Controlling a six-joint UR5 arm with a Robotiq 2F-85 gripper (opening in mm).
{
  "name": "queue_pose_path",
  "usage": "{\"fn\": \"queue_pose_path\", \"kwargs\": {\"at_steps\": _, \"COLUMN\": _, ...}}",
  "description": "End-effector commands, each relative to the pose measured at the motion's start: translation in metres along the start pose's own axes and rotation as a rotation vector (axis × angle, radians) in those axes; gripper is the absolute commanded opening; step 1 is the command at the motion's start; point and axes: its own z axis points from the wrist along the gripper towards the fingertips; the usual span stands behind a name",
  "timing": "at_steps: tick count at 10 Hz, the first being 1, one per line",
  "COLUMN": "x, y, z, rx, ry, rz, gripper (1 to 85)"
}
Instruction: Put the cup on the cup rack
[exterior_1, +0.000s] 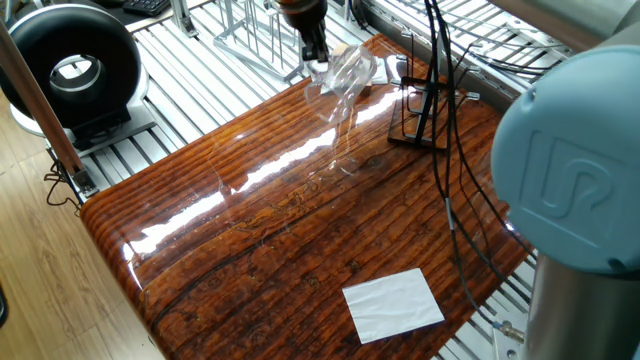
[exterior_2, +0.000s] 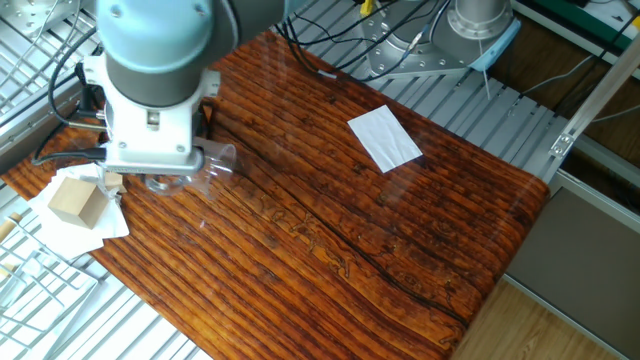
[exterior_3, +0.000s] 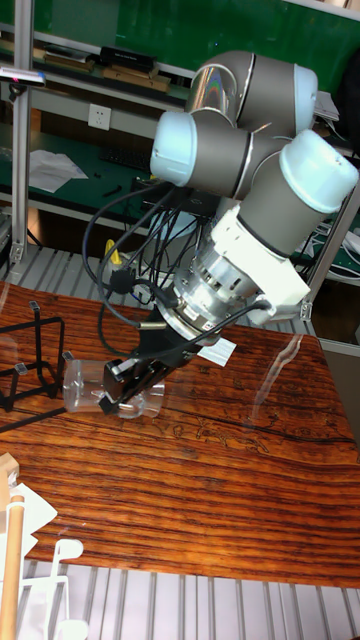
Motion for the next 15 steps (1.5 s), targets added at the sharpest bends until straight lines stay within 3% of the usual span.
{"fn": "queue_pose_path", "kwargs": {"at_steps": 1, "x": 0.003, "y": -0.007, "z": -0.004, "rx": 0.041, "ry": 0.009, "rz": -0.006, "gripper": 1.0}}
{"fn": "queue_pose_path", "kwargs": {"at_steps": 5, "x": 0.001, "y": 0.008, "z": -0.012, "rx": 0.038, "ry": 0.014, "rz": 0.014, "gripper": 1.0}}
{"fn": "queue_pose_path", "kwargs": {"at_steps": 6, "x": 0.005, "y": 0.002, "z": -0.019, "rx": 0.083, "ry": 0.039, "rz": 0.003, "gripper": 1.0}}
{"fn": "queue_pose_path", "kwargs": {"at_steps": 7, "x": 0.003, "y": 0.006, "z": -0.025, "rx": 0.091, "ry": 0.043, "rz": 0.003, "gripper": 1.0}}
{"fn": "queue_pose_path", "kwargs": {"at_steps": 10, "x": 0.009, "y": 0.009, "z": -0.036, "rx": 0.168, "ry": 0.069, "rz": -0.027, "gripper": 1.0}}
{"fn": "queue_pose_path", "kwargs": {"at_steps": 11, "x": 0.011, "y": 0.005, "z": -0.039, "rx": 0.202, "ry": 0.081, "rz": -0.05, "gripper": 1.0}}
{"fn": "queue_pose_path", "kwargs": {"at_steps": 13, "x": 0.029, "y": -0.015, "z": -0.047, "rx": 0.306, "ry": 0.154, "rz": -0.119, "gripper": 1.0}}
{"fn": "queue_pose_path", "kwargs": {"at_steps": 14, "x": 0.034, "y": -0.018, "z": -0.049, "rx": 0.332, "ry": 0.172, "rz": -0.13, "gripper": 1.0}}
{"fn": "queue_pose_path", "kwargs": {"at_steps": 15, "x": 0.036, "y": -0.013, "z": -0.05, "rx": 0.333, "ry": 0.179, "rz": -0.126, "gripper": 1.0}}
